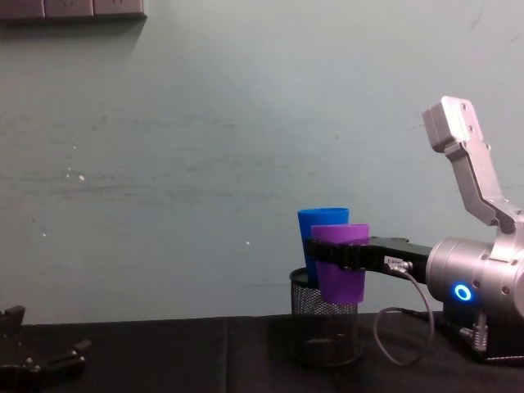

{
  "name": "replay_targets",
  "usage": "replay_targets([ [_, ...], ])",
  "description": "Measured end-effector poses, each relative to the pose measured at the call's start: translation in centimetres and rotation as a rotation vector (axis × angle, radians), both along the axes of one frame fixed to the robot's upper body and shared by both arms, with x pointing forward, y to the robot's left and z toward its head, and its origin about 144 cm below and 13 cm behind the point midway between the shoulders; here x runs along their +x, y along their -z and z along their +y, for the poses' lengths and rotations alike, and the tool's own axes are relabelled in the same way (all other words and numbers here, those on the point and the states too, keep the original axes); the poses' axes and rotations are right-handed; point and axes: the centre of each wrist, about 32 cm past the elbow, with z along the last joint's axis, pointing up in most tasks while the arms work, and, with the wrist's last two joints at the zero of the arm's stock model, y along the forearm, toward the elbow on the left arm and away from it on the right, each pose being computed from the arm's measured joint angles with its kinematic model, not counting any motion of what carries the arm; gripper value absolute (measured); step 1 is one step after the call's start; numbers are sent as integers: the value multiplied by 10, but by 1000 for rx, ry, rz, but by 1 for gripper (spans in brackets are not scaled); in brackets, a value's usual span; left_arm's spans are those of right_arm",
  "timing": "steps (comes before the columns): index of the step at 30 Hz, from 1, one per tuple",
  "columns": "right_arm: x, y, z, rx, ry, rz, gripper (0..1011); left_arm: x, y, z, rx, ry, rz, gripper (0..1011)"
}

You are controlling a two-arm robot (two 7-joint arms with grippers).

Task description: Pick up one cup with a gripper and tap it against the other cup.

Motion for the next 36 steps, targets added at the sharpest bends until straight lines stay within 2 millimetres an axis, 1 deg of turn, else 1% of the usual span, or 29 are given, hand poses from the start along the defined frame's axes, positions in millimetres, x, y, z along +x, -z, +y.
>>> replay_targets([
  [36, 0, 0, 0, 0, 0, 0, 733, 0, 0, 0, 0, 0, 0, 1000],
])
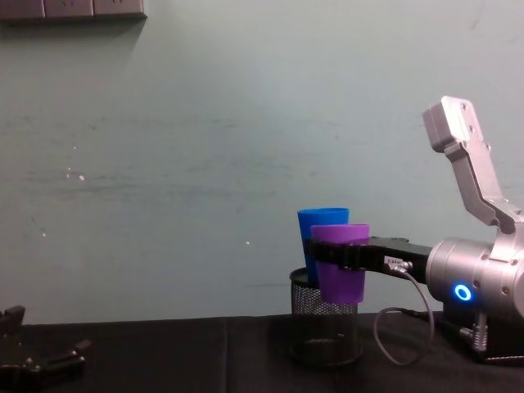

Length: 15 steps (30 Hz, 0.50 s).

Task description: Pick up one cup with a gripper and tap it against the other cup.

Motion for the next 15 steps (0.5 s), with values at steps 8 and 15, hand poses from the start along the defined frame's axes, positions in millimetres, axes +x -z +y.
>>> replay_targets([
  [8, -4, 2, -1, -3, -8, -1, 733, 0, 0, 0, 0, 0, 0, 1000],
  [15, -25, 17, -10, -37, -26, 8, 733, 0, 0, 0, 0, 0, 0, 1000],
])
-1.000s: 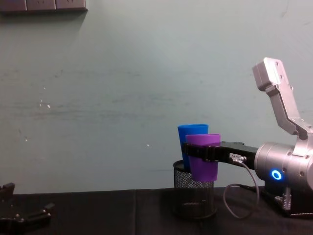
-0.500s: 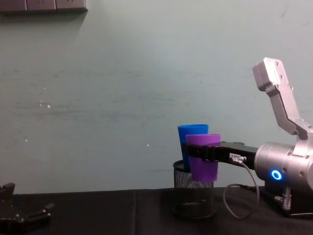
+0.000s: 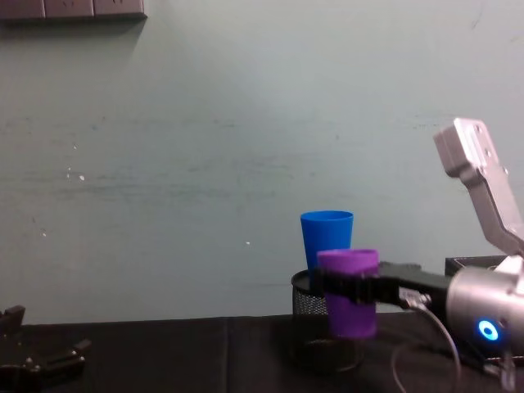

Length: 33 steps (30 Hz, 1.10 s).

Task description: Pick up one cup with a gripper and tap it against the other cup.

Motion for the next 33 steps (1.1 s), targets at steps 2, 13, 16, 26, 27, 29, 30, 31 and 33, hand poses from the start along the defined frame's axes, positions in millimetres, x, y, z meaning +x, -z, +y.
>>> replay_targets([
  [2, -10, 7, -3, -9, -5, 6, 733, 0, 0, 0, 0, 0, 0, 1000],
  [13, -45, 46, -12, -54, -36, -19, 733, 0, 0, 0, 0, 0, 0, 1000],
  [16, -49, 58, -13, -55, -46, -40, 733, 0, 0, 0, 0, 0, 0, 1000],
  [26, -61, 79, -14, -34, -67, -63, 733, 0, 0, 0, 0, 0, 0, 1000],
  [27, -63, 80, -14, -30, -74, -63, 733, 0, 0, 0, 0, 0, 0, 1000],
  [29, -64, 79, -14, -26, -79, -61, 733, 0, 0, 0, 0, 0, 0, 1000],
  [30, -65, 79, -14, -24, -81, -61, 734, 0, 0, 0, 0, 0, 0, 1000],
  [31, -66, 77, -14, -20, -83, -60, 754, 0, 0, 0, 0, 0, 0, 1000],
  [33, -68, 74, -14, -15, -85, -59, 808, 0, 0, 0, 0, 0, 0, 1000],
])
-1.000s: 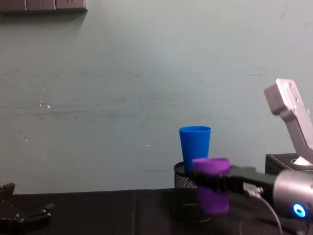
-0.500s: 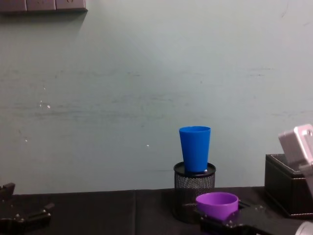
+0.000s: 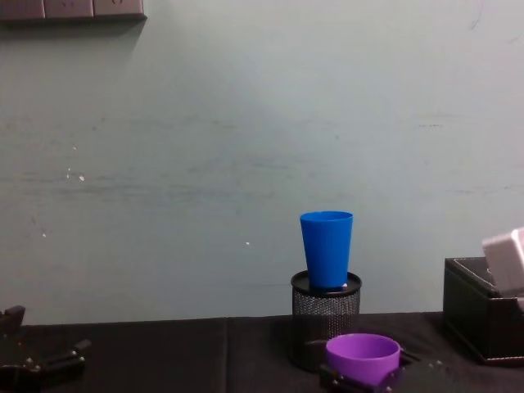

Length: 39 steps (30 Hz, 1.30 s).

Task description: Pick up one cup with a gripper and tap it against the other cup.

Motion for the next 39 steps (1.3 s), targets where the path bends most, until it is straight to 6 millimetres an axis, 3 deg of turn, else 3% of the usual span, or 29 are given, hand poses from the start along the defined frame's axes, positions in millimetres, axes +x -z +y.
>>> replay_targets([
  [9, -7, -20, -1, -5, -3, -3, 1004, 0, 0, 0, 0, 0, 0, 1000],
  [20, -15, -49, -6, 19, 54, -34, 1004, 0, 0, 0, 0, 0, 0, 1000],
  [26, -18, -65, -14, 28, 221, -51, 1004, 0, 0, 0, 0, 0, 0, 1000],
  [39, -1, -54, -20, -69, 468, -45, 1004, 0, 0, 0, 0, 0, 0, 1000],
])
